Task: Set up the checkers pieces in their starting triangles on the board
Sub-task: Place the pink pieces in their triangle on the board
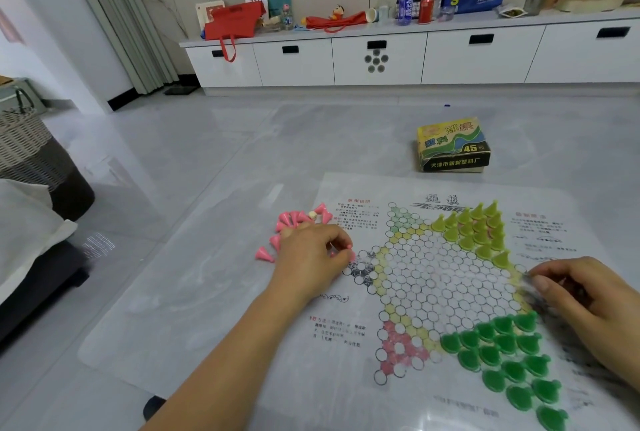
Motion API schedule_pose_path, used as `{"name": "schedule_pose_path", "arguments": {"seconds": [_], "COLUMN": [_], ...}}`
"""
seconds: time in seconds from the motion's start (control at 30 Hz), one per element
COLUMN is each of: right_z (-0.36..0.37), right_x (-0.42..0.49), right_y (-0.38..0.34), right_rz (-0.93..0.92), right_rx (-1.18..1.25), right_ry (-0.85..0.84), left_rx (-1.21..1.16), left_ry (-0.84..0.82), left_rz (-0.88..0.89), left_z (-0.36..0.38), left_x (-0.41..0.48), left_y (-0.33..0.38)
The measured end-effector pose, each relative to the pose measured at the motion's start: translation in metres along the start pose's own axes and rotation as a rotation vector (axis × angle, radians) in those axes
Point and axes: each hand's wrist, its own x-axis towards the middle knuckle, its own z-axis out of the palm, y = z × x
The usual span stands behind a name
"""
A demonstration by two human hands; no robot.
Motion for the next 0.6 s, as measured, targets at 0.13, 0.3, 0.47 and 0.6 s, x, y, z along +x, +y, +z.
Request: {"name": "schedule_pose_path", "arguments": {"seconds": [0.13, 0.3, 0.47, 0.6], "right_z": [0.0, 0.001, 0.001, 0.001], "right_x": [0.0, 0.0, 0.0, 0.0], "right_y": [0.001, 0.003, 0.003, 0.001], "right_rz": [0.009, 0.003, 0.005, 0.003], "right_rx": [-0.009, -0.03, -0.034, -0.036], "right_ry": [0.001, 0.006, 0.001, 0.002], "left_rx": [0.013, 0.006, -0.135, -0.224], "left_ry": [0.009, 0.001, 0.038, 0.223], "left_rz": [0.023, 0.026, -0.008, -0.053], "left_z": [0.001, 0.0, -0.009, -0.033], "left_x": [-0.001, -0.002, -0.004, -0.003], "left_y": [-0.002, -0.003, -0.003, -0.015]}}
